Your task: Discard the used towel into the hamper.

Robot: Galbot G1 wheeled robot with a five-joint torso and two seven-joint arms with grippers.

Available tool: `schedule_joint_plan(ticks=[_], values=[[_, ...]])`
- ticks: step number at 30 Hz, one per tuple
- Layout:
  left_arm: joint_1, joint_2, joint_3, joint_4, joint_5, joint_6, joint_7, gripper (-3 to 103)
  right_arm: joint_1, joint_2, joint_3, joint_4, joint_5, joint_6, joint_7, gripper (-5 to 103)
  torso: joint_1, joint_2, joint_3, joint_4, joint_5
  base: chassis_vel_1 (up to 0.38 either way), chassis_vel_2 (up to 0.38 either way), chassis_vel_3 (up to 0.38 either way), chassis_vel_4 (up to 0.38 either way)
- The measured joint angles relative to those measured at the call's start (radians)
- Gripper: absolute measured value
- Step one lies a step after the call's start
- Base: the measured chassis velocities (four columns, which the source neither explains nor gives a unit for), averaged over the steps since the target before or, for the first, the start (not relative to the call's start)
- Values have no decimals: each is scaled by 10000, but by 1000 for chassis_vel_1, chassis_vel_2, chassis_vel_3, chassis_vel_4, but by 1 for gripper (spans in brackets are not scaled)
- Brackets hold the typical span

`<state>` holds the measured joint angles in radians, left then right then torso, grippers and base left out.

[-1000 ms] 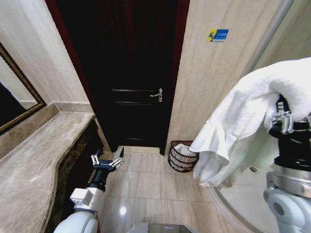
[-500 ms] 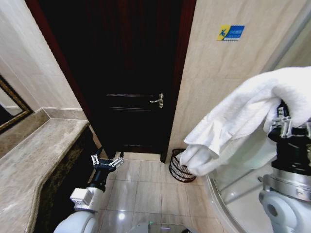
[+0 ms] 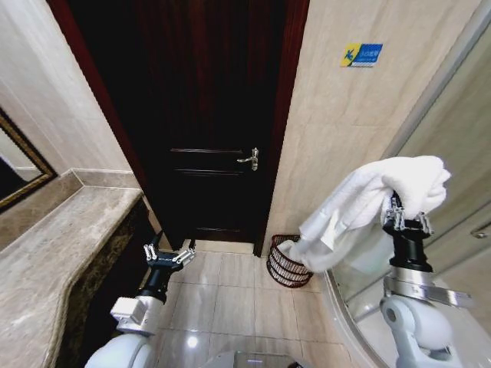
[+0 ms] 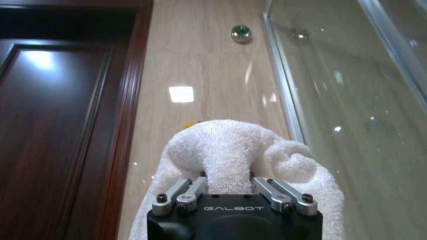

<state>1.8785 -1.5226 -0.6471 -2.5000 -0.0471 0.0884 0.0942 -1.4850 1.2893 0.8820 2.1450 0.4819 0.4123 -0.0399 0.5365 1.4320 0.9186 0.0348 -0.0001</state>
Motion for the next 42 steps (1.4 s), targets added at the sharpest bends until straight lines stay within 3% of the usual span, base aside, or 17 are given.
schedule_joint_plan(ticks=[21,42], values=[[0,1,0,0,0,0,0,93,1030,-413,-1013,-1702,-89,223,81,20,-4,-4,-4,0,1,0,0,0,0],[0,0,0,0,0,0,0,93,868,-404,-1090,-1757,-58,238,-23,20,-9,-4,-7,-2,0,-8,8,10,-9]])
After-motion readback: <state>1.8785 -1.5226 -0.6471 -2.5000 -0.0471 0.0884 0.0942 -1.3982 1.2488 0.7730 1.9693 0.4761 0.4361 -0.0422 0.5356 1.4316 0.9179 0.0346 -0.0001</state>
